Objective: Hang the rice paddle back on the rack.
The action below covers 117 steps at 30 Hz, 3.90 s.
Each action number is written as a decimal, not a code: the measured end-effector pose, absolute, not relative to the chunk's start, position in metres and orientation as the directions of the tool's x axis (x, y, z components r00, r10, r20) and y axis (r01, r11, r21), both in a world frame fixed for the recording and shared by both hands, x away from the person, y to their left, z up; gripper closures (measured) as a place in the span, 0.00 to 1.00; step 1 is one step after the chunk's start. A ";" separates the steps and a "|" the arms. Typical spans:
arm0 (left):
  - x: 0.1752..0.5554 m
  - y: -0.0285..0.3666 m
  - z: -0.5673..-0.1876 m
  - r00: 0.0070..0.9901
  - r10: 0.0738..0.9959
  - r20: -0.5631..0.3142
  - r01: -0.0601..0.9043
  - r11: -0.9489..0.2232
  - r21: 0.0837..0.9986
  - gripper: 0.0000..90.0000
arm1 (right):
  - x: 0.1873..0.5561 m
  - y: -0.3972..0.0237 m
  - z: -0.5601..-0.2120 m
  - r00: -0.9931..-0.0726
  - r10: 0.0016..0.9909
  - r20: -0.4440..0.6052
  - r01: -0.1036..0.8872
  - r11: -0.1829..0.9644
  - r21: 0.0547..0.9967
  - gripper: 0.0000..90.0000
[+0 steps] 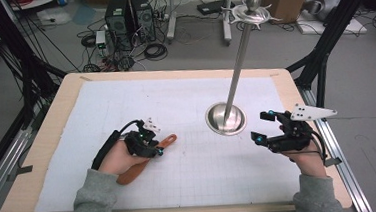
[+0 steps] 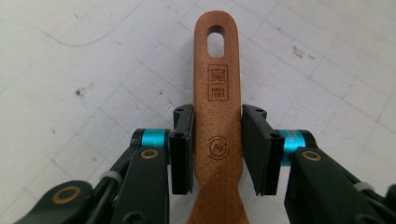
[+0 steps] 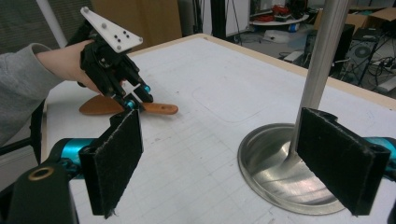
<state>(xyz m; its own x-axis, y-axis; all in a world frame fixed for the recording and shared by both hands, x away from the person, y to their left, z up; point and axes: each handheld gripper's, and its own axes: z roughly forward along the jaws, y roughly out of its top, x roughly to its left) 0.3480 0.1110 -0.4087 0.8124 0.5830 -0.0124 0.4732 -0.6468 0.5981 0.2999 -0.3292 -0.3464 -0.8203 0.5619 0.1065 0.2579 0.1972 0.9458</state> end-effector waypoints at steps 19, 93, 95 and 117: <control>0.338 0.125 -0.382 0.799 0.601 0.001 0.437 -0.581 0.687 0.72 | 0.303 -0.325 -0.348 -0.825 0.555 0.112 0.266 0.206 0.942 0.15; 0.310 0.156 -0.323 0.779 0.627 0.025 0.250 -0.347 0.904 0.72 | 0.311 -0.322 -0.347 -0.843 0.525 0.118 0.251 0.188 0.950 0.15; 0.311 0.152 -0.320 0.782 0.623 0.029 0.246 -0.351 0.903 0.72 | 0.311 -0.322 -0.346 -0.842 0.524 0.126 0.256 0.183 0.949 0.15; 0.334 0.116 -0.292 0.815 0.579 0.011 0.234 -0.348 0.908 0.72 | 0.311 -0.327 -0.345 -0.843 0.520 0.139 0.258 0.163 0.952 0.15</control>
<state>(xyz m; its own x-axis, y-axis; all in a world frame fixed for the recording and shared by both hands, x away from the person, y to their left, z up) 0.3343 0.1163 -0.2922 0.8155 0.5787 0.0114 0.2345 -0.3484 0.9076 0.3110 -0.3272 -0.3451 -0.8426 0.5202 0.1391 0.2581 0.1633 0.9522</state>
